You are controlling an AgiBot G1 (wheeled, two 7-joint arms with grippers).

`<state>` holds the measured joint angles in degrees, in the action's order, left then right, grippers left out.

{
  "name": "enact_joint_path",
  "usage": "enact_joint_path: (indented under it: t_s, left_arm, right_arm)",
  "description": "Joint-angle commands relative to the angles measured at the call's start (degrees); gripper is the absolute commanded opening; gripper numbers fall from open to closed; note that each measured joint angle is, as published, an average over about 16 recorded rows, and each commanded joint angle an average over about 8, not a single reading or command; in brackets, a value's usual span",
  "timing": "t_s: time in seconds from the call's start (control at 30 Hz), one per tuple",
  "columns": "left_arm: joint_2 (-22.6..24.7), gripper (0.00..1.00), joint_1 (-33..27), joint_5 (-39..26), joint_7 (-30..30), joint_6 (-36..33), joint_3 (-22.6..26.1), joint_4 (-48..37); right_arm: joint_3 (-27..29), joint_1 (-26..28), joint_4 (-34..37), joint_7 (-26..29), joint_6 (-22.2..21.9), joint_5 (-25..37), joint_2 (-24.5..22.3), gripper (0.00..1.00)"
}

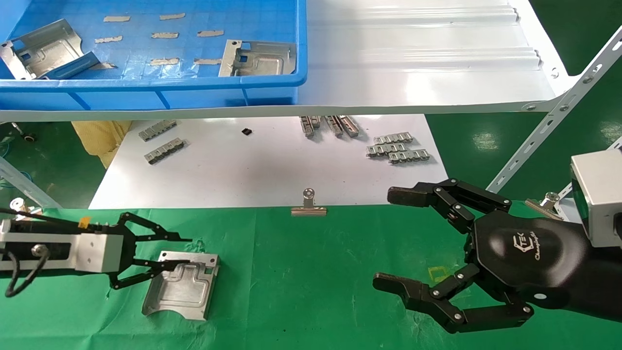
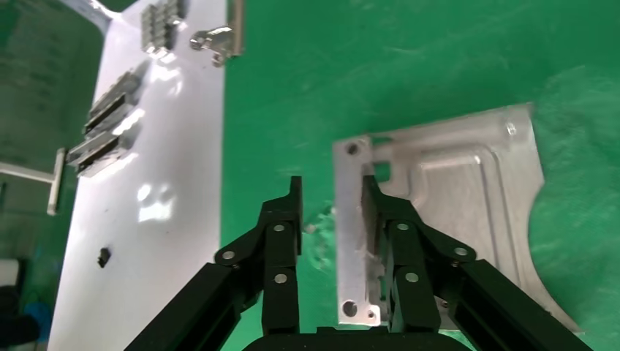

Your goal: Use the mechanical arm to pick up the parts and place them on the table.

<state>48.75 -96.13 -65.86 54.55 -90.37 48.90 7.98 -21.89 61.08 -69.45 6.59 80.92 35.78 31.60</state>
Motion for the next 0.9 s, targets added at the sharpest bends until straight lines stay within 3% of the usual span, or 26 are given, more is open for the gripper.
enact_joint_path:
  t_s: [0.03,0.4,0.9]
  left_arm:
    - [0.12,1.0,-0.49,0.34,0.01,-0.35,-0.09,-0.79]
    - [-0.96,1.0,-0.22,6.51,-14.05,-0.7,-2.91,-4.72]
    - [-1.67,1.0,1.74,7.82,-16.86,-0.44,-4.64,-1.45]
  right_arm:
    - [0.0,0.0,0.0,0.0,0.0,0.0,0.0,1.0]
    - [0.0,-0.01,0.01,0.0,-0.01,-0.01,0.0,1.0]
    - [0.0,-0.01,0.01,0.0,-0.01,-0.01,-0.01,1.0]
